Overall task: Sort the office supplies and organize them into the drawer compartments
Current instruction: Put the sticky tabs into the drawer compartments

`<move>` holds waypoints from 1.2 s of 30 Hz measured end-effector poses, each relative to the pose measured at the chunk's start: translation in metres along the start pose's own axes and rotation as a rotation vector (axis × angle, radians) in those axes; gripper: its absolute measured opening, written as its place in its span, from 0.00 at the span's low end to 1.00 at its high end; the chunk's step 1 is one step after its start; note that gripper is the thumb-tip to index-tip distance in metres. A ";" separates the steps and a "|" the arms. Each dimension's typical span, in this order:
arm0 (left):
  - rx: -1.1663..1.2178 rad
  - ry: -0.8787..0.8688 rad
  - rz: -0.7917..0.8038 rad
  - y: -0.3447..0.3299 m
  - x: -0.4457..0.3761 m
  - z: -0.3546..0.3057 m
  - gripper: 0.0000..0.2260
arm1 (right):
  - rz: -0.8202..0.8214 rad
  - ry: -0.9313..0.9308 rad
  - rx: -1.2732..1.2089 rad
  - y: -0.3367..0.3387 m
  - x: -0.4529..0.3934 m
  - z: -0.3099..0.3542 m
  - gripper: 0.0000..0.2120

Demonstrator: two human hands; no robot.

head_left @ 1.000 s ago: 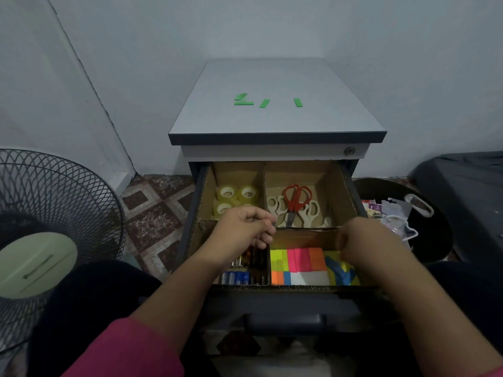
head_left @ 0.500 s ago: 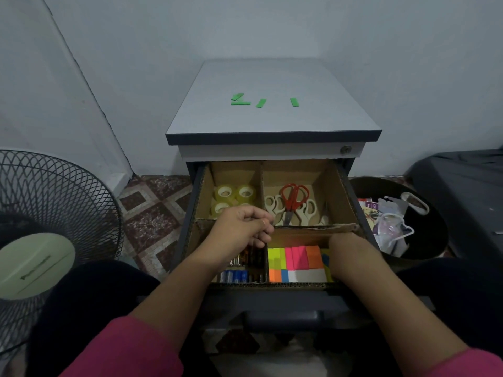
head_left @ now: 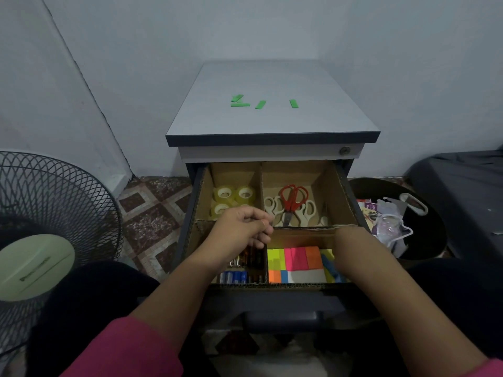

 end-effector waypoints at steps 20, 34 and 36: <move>-0.005 -0.008 -0.011 -0.001 -0.002 0.001 0.06 | -0.009 0.211 -0.413 -0.025 -0.011 0.027 0.09; 0.005 -0.008 -0.002 -0.001 -0.002 0.002 0.06 | -0.021 0.235 -0.301 -0.028 -0.014 0.027 0.06; 0.005 -0.008 0.000 -0.001 -0.002 0.002 0.06 | -0.001 0.248 -0.293 -0.028 -0.015 0.027 0.06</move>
Point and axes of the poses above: each hand's wrist, its own x-axis away from the middle knuckle, its own y-axis out of the back of the hand, z = x × y, the point moved 2 cm from there along -x, towards the middle knuckle, and after that the axes turned 15 degrees about y, right-handed, at the moved point
